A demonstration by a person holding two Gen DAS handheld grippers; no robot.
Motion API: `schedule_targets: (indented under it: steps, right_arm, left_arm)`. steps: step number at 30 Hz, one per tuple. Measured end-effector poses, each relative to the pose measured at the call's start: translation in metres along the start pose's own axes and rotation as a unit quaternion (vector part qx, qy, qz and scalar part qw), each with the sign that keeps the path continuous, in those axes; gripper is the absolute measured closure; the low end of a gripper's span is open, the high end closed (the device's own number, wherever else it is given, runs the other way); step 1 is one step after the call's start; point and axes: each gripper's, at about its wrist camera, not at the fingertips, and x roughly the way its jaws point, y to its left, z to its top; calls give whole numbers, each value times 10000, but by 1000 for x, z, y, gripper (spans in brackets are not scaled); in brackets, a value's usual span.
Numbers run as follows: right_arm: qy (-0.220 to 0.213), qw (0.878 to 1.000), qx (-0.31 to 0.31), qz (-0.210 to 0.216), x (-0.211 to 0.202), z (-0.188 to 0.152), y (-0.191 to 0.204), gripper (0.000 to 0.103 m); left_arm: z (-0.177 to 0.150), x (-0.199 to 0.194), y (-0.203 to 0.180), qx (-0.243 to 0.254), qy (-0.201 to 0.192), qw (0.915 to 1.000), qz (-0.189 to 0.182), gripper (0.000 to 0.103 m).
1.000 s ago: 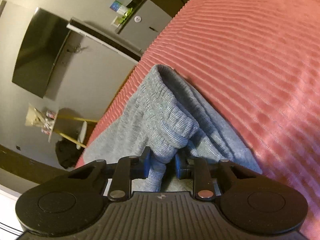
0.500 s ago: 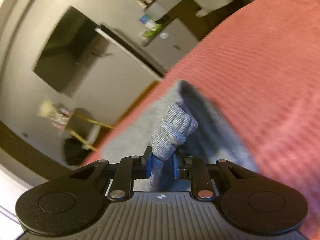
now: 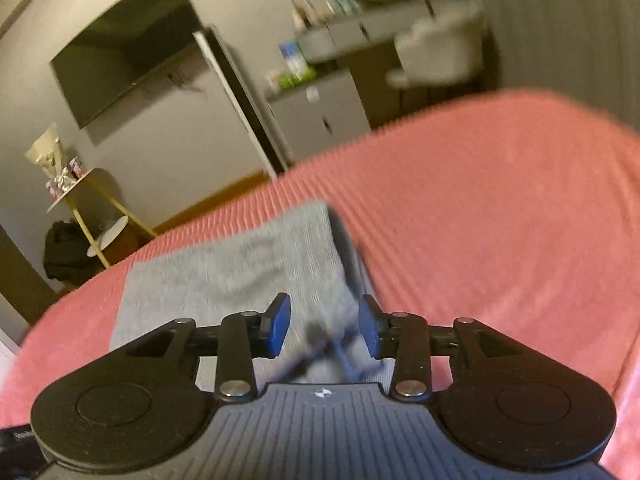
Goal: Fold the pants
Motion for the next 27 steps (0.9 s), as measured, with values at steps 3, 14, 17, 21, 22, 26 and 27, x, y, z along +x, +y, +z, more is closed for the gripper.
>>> schedule_targets:
  steps: [3, 14, 17, 21, 22, 26, 27]
  right_arm:
    - [-168, 9978, -630, 121, 7, 3, 24, 65]
    - [113, 9713, -2356, -305, 57, -33, 46, 65]
    - [72, 9614, -2706, -504, 57, -39, 43, 41]
    - [359, 9816, -1853, -306, 57, -20, 25, 38]
    - [344, 9818, -1838, -332, 56, -17, 27, 38]
    - [-15, 9772, -2106, -261, 52, -4, 53, 38]
    - [-71, 9762, -2160, -204, 55, 1, 59, 38]
  left_arm:
    - [3, -8, -16, 305, -229, 9993, -17, 61]
    - [-2, 31, -42, 1338, -115, 9900, 431, 61]
    - [-6, 38, -38, 1440, -81, 9882, 510, 58]
    - [-6, 38, -37, 1520, -68, 9871, 502, 57]
    - [-6, 38, -37, 1542, -69, 9867, 511, 57]
    - [-6, 37, -37, 1497, -43, 9874, 510, 56]
    - [-5, 34, -37, 1469, -34, 9879, 505, 57]
